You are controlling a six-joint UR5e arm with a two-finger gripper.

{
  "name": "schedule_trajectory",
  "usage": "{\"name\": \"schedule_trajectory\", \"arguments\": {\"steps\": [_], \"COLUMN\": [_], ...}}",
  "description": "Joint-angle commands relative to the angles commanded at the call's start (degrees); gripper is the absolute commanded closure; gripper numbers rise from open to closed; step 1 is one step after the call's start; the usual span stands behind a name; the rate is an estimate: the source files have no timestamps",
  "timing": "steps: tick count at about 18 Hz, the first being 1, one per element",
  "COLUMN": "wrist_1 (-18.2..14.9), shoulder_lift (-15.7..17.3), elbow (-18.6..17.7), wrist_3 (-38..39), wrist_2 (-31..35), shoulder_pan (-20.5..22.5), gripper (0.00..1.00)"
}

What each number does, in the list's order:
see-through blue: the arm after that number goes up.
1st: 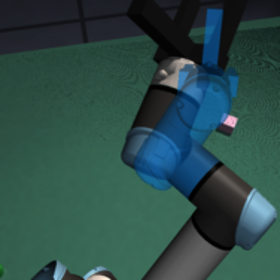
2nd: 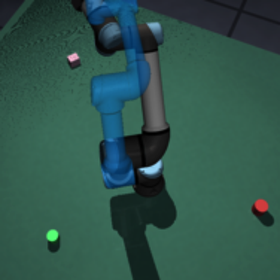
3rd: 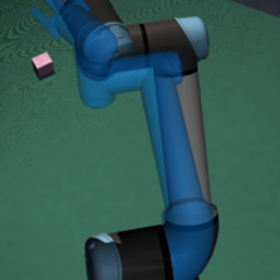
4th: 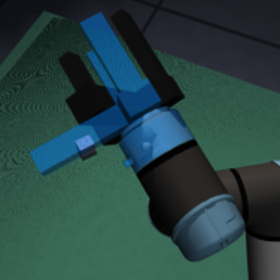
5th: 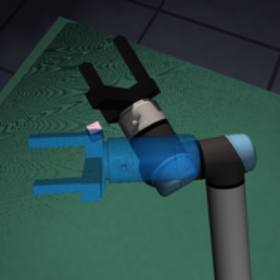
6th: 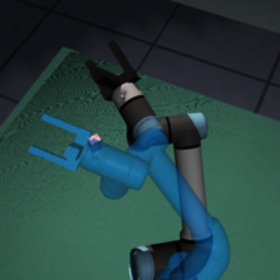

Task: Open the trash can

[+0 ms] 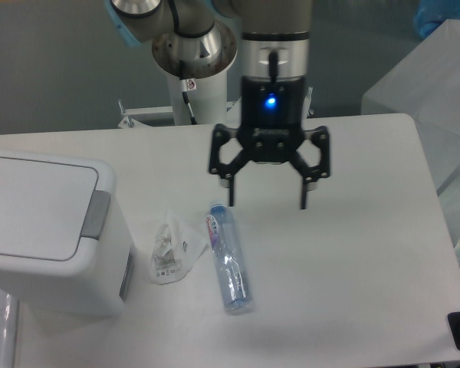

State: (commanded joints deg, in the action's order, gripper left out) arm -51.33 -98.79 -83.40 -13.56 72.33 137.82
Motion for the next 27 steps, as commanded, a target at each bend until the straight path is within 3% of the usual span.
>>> {"name": "schedule_trajectory", "arguments": {"steps": [6, 21, 27], "wrist_1": [0.36, 0.44, 0.53], "shoulder_lift": [-1.32, -0.09, 0.0], "elbow": [-0.53, -6.41, -6.86], "wrist_3": [9.51, 9.61, 9.52], "wrist_2": [-0.7, -2.37, -2.37], "shoulder_pan": [-5.72, -8.27, -8.27], "gripper": [0.0, 0.0, 0.0]}}
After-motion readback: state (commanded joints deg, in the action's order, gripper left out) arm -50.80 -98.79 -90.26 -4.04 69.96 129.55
